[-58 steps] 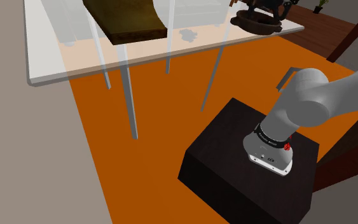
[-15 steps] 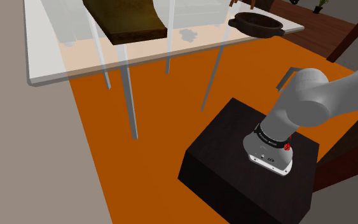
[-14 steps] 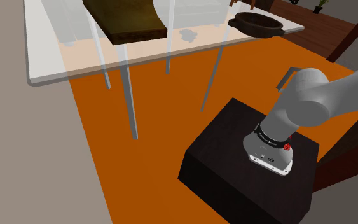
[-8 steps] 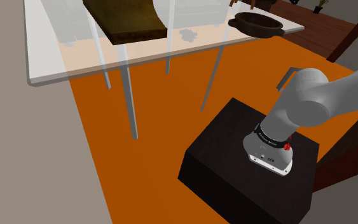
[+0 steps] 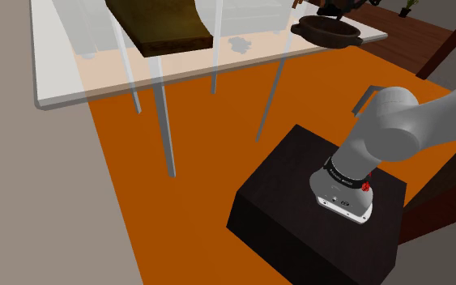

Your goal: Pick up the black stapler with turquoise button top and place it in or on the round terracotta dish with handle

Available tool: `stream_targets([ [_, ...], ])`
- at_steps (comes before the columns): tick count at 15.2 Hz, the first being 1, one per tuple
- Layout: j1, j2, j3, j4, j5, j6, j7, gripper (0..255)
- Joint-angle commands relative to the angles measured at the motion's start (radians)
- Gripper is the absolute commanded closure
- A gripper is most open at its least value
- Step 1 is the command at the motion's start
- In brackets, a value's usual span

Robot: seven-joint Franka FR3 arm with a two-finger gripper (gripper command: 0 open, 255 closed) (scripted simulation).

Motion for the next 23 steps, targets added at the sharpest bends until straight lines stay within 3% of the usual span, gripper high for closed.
stream_targets([
  [1,-0.042,-0.106,0.007,-0.021,0.0,0.005,0.007,255],
  [6,-0.042,-0.106,0.007,-0.021,0.0,0.005,0.007,255],
  [7,-0.037,-0.093,0.0,-0.015,0.0,0.013,0.005,0],
  [10,-0.026,-0.065,-0.006,0.026,0.004,0.002,-0.002,0],
  [12,-0.042,-0.106,0.007,-0.021,0.0,0.005,0.007,0],
  [16,-0.031,-0.078,0.032,0.124,0.023,-0.113,-0.003,0],
  [23,-0.029,-0.078,0.032,0.124,0.022,-0.113,-0.002,0],
])
